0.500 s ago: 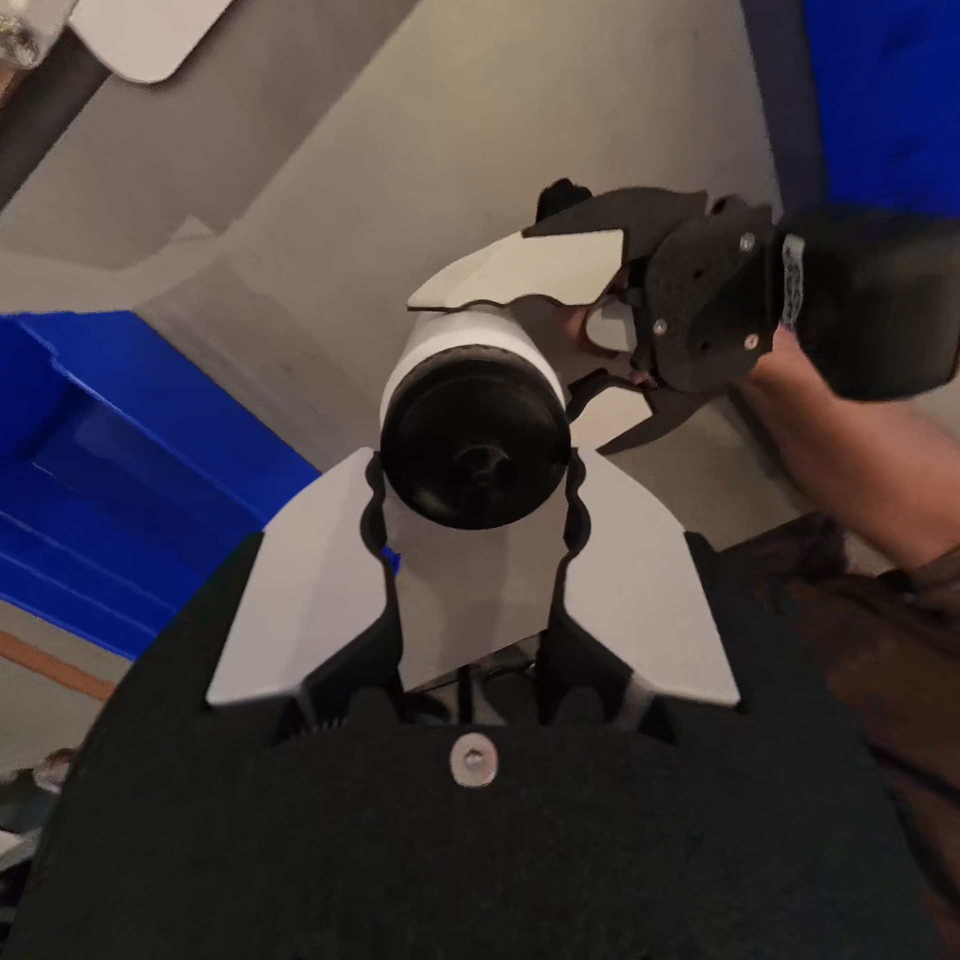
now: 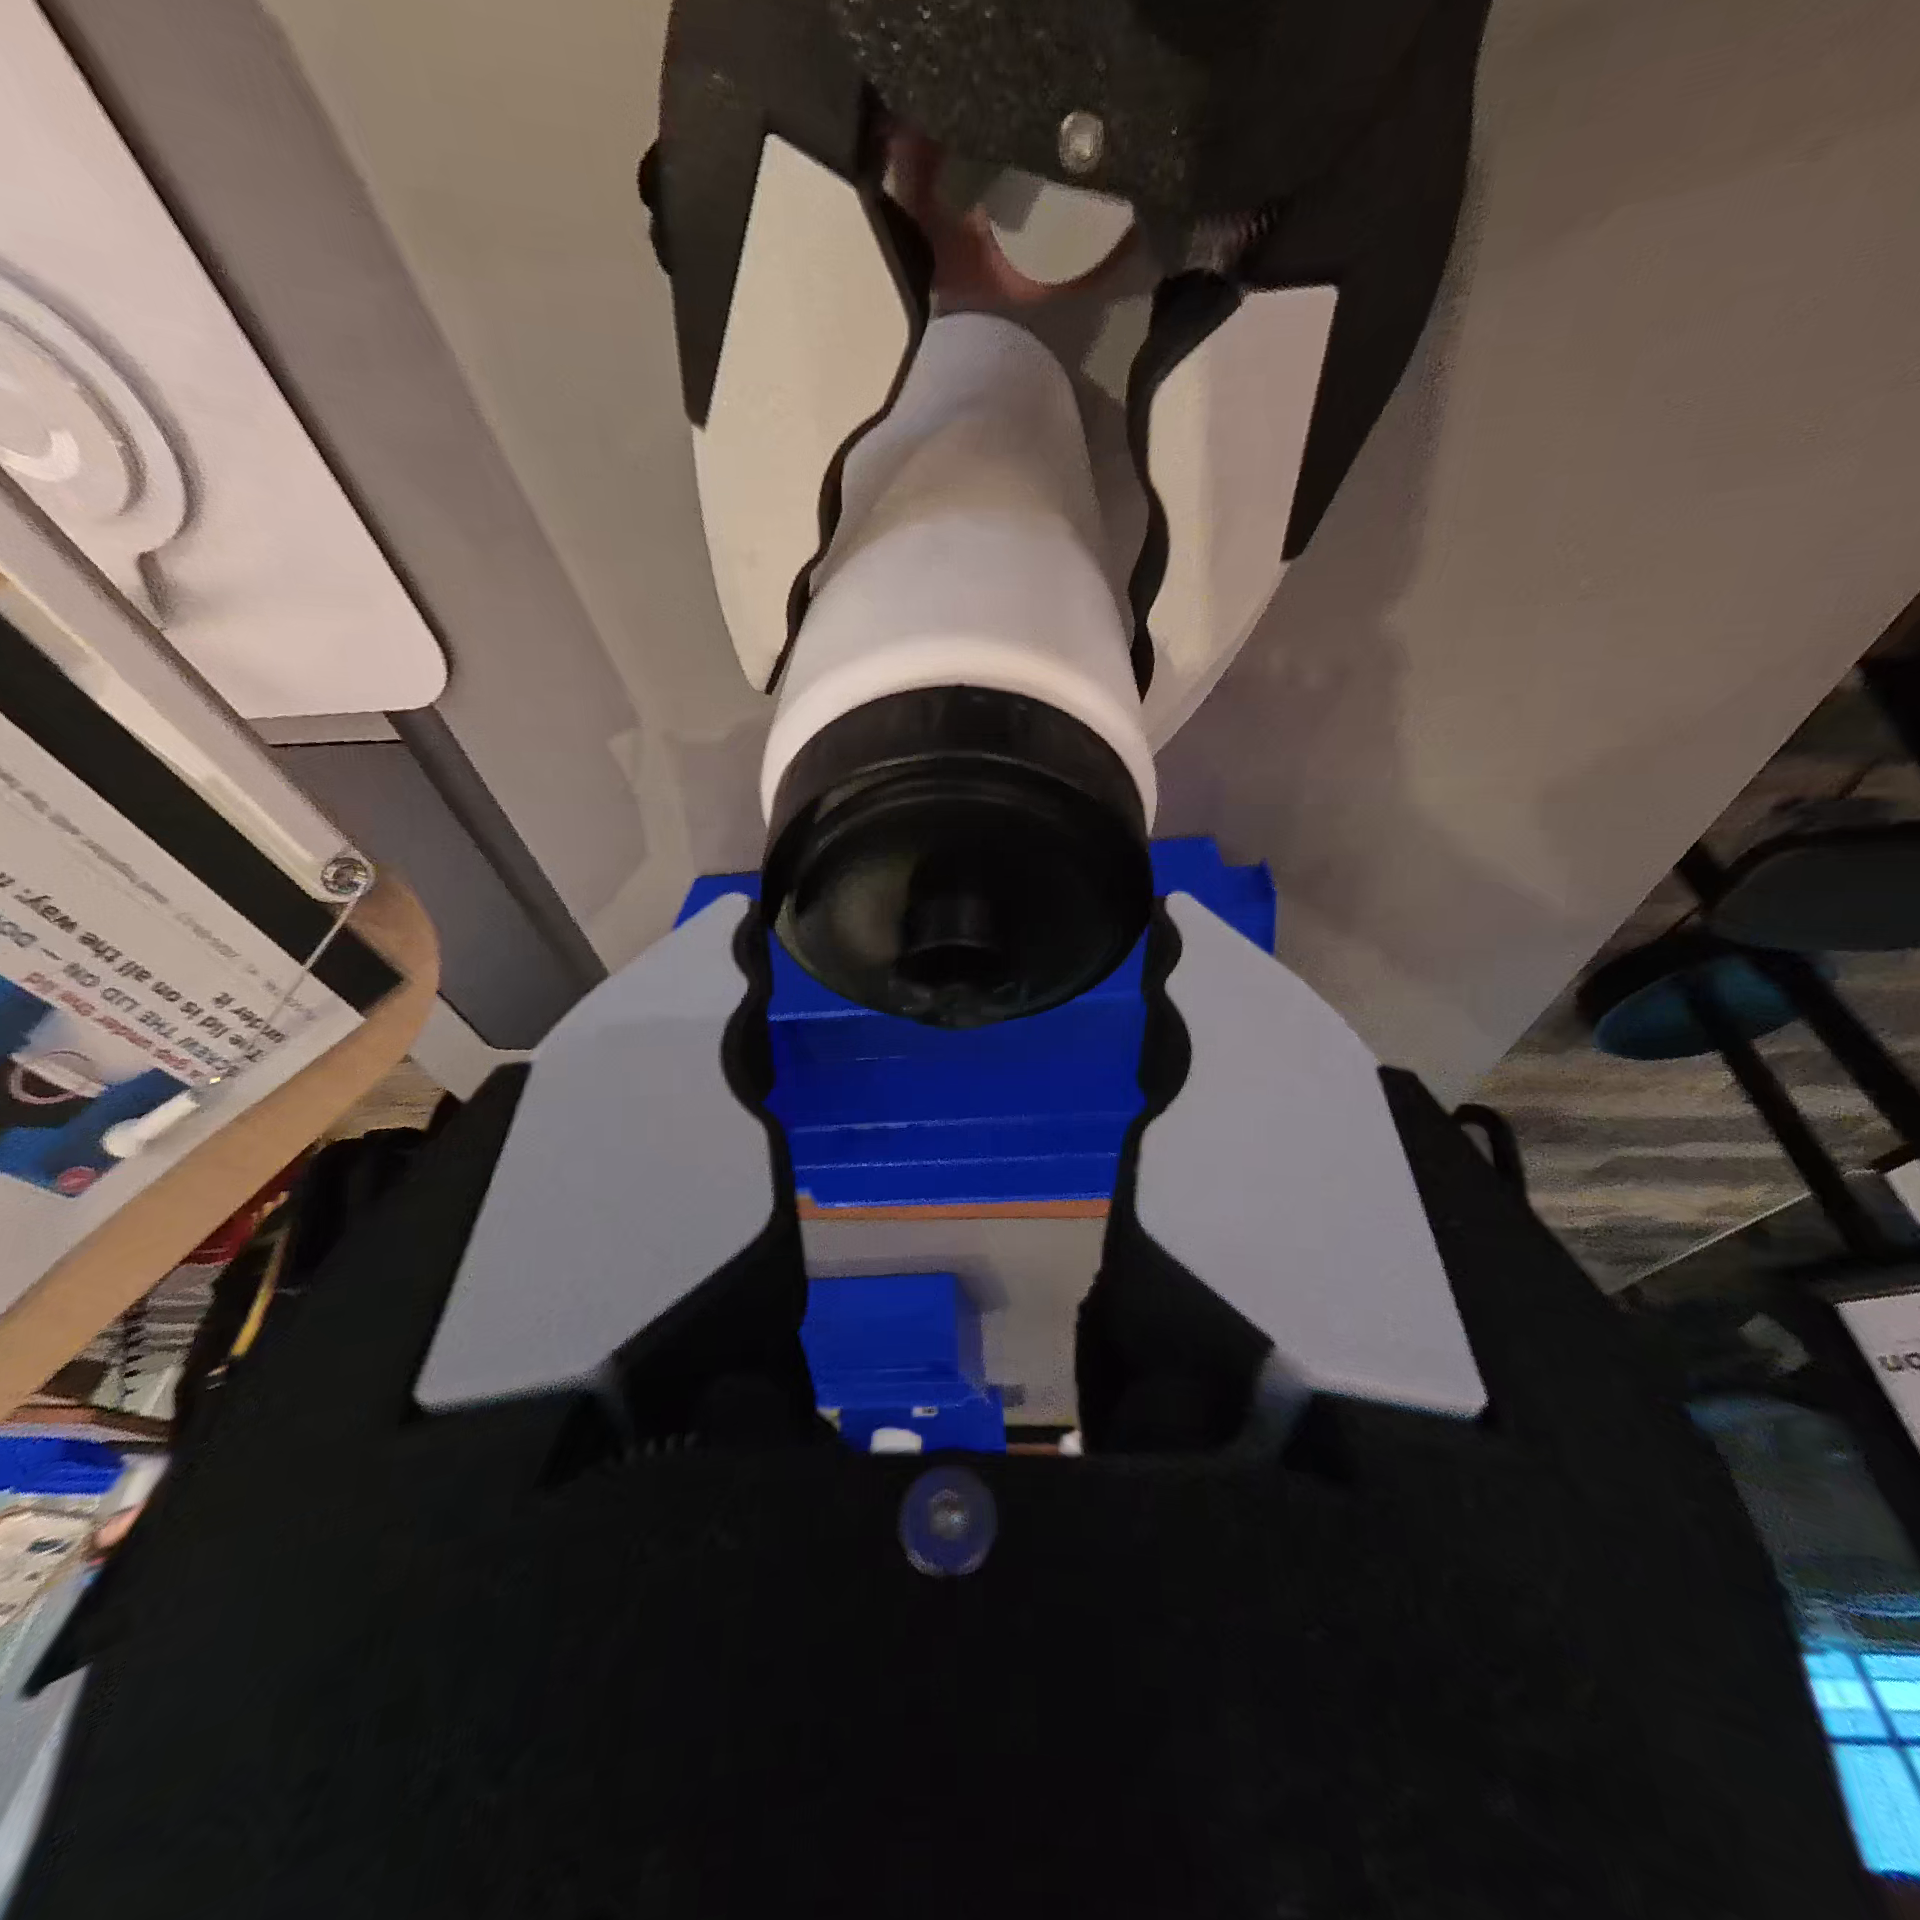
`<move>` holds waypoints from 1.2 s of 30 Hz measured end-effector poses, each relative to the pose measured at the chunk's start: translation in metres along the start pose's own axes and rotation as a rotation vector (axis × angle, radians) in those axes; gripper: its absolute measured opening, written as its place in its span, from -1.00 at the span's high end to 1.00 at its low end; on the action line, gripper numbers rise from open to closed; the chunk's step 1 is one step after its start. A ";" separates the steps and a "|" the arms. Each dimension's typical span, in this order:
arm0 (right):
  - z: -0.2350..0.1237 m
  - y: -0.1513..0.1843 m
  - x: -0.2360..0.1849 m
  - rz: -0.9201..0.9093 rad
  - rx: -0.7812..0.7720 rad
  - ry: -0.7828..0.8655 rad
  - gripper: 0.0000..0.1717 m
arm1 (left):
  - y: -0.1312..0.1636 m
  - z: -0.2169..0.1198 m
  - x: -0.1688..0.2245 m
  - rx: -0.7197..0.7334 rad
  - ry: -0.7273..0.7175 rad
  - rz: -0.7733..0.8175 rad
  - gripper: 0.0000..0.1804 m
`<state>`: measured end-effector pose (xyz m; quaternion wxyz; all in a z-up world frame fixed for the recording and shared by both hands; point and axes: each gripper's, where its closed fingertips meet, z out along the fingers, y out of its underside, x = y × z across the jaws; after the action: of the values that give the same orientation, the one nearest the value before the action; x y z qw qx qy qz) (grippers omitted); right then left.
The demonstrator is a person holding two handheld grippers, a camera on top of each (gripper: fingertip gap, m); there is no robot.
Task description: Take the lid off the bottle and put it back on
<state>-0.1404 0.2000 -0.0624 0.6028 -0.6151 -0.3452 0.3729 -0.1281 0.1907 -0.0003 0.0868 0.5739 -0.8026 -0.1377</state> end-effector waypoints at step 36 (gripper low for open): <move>0.003 0.002 -0.005 0.006 -0.011 -0.014 0.02 | -0.011 -0.003 -0.006 0.318 0.113 -0.990 0.30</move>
<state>-0.1454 0.1974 -0.0645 0.5960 -0.6167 -0.3496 0.3771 -0.1149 0.1930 -0.0011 -0.0336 0.8972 -0.4404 -0.0075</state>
